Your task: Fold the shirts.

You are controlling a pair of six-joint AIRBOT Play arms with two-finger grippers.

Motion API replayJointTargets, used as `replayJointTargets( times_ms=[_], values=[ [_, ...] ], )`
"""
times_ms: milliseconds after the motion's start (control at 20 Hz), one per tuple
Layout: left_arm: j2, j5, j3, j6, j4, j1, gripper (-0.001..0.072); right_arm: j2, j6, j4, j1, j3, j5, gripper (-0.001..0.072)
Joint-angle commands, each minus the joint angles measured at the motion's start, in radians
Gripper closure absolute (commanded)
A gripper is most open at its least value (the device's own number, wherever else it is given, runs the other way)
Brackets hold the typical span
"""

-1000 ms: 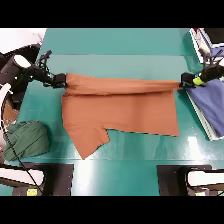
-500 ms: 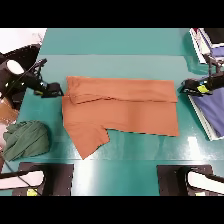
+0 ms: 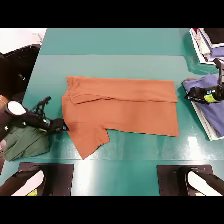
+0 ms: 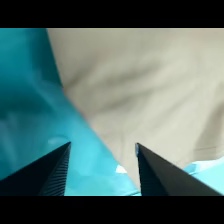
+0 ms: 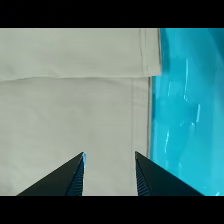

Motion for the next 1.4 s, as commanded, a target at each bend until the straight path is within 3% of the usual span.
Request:
replayJointTargets(
  times_ms=[0, 250, 350, 400, 650, 750, 1100, 1150, 1350],
  values=[
    [0.032, 0.101, -0.128, 0.029, -0.136, 0.001, 0.0223, 0.032, -0.01, 0.018, 0.001, -0.013, -0.003, 0.0349],
    [0.031, 0.174, -0.158, 0.035, -0.211, 0.0, 0.0236, 0.032, -0.019, 0.056, 0.001, -0.013, 0.002, 0.0348],
    [0.031, 0.176, -0.158, 0.079, -0.251, 0.0, 0.0592, 0.032, -0.037, 0.068, -0.01, -0.013, 0.032, 0.0348],
    [0.031, 0.168, -0.156, 0.086, -0.264, 0.0, 0.0684, 0.032, -0.052, 0.066, -0.023, -0.013, 0.064, 0.0348],
    [0.032, 0.106, -0.088, 0.087, -0.238, 0.0, 0.0685, 0.04, -0.08, 0.058, -0.226, -0.182, 0.189, 0.0348],
    [0.032, 0.106, -0.067, 0.086, -0.238, 0.0, 0.0685, 0.023, -0.098, 0.063, -0.317, -0.315, 0.187, 0.0299],
    [0.031, 0.109, -0.05, 0.085, -0.223, 0.0, 0.0685, -0.124, -0.141, 0.224, -0.305, -0.512, 0.001, 0.0307],
    [0.031, 0.108, -0.05, 0.085, -0.222, 0.0, 0.0685, -0.135, -0.141, 0.228, -0.276, -0.499, -0.013, 0.0324],
    [0.032, 0.049, -0.016, 0.07, -0.126, 0.0, 0.0686, -0.139, -0.15, 0.214, -0.184, -0.435, 0.009, 0.0617]
  ],
)
